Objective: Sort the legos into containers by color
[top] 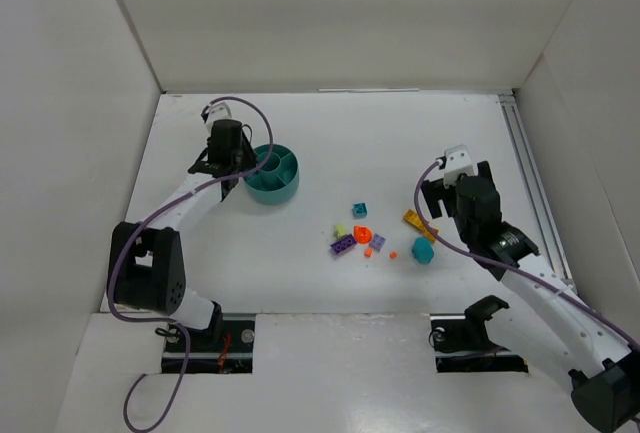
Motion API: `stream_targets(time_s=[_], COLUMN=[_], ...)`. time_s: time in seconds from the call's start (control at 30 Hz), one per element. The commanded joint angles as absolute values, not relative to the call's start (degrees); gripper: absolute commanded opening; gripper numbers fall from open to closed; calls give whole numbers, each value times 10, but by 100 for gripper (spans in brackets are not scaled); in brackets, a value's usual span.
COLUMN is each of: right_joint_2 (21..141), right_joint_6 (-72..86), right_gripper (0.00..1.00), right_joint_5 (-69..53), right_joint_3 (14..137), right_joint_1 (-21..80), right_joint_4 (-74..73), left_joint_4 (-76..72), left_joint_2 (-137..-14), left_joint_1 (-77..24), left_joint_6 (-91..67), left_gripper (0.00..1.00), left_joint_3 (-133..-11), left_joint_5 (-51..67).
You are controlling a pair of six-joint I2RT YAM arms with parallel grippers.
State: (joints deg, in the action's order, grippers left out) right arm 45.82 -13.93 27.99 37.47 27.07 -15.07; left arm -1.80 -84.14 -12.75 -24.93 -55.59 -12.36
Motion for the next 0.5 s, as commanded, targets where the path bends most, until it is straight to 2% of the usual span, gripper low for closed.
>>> stream_targets(time_s=[0.0, 0.07, 0.2, 0.4, 0.47], right_joint_2=[459, 459, 464, 464, 464], right_joint_6=[-142, -142, -142, -142, -142], right_gripper=[100, 100, 100, 100, 100], right_joint_5=[274, 274, 274, 274, 274], right_joint_3=[381, 381, 381, 381, 381], right_joint_1=[271, 271, 271, 271, 271], right_joint_4=[-143, -143, -143, -143, -143], left_joint_4=[-11, -16, -22, -28, -23], left_joint_2=[-832, -825, -812, -807, -807], left_joint_1=[-119, -119, -119, -119, -119], left_joint_6=[-242, -236, -236, -224, -224], left_gripper=[18, 27, 37, 38, 41], left_joint_3=[-587, -582, -570, -570, -570], left_joint_5=[-113, -108, -95, -76, -71])
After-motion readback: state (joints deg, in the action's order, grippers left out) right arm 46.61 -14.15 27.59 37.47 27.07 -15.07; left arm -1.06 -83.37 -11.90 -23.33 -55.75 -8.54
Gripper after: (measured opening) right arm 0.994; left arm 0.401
